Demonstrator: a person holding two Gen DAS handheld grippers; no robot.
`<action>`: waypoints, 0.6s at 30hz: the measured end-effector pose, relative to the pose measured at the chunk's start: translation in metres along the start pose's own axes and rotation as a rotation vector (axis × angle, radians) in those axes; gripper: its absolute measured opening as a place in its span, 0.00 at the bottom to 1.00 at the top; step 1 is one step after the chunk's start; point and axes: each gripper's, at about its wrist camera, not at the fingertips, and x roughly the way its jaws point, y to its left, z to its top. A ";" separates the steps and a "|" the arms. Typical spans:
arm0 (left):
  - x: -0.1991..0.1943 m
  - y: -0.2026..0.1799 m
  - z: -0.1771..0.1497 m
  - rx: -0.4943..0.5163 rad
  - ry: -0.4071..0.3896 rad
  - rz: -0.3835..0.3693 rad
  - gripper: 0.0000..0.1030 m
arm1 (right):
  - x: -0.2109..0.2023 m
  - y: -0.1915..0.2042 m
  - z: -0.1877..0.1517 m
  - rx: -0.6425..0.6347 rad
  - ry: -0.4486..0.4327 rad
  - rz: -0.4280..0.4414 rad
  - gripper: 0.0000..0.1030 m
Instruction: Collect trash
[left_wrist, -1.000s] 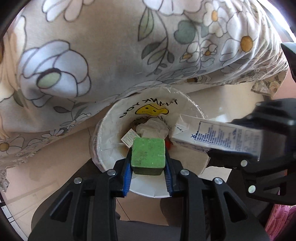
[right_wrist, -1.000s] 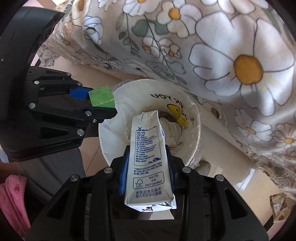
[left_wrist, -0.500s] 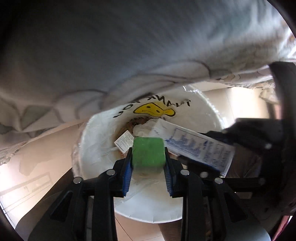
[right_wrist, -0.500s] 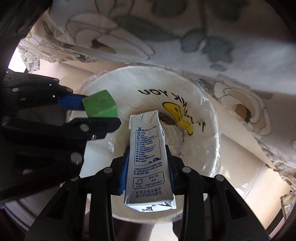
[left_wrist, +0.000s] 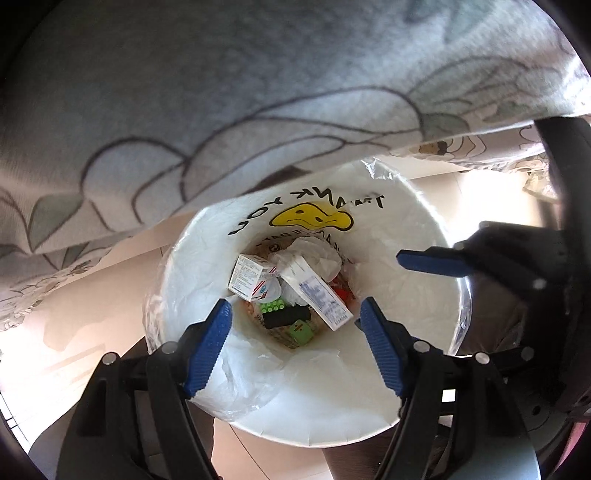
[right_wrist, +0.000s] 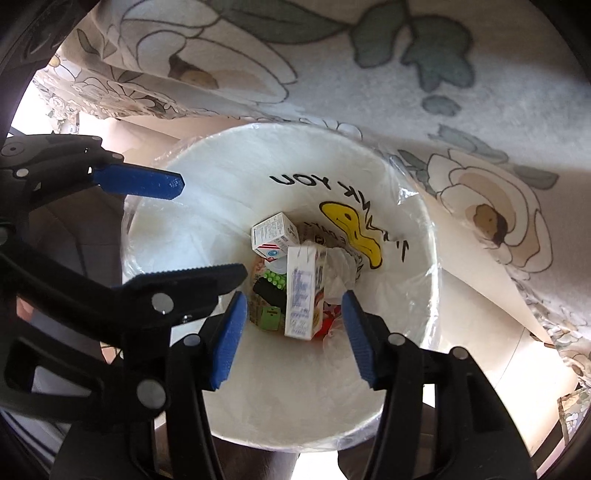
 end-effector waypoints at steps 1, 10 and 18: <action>0.000 0.000 0.000 -0.001 0.001 0.008 0.72 | -0.002 0.001 -0.001 0.002 -0.002 0.001 0.53; -0.045 -0.004 -0.008 -0.050 -0.085 0.036 0.72 | -0.041 0.004 -0.009 0.028 -0.056 -0.014 0.53; -0.121 -0.015 -0.026 -0.063 -0.191 0.077 0.72 | -0.119 0.021 -0.022 -0.042 -0.165 -0.103 0.57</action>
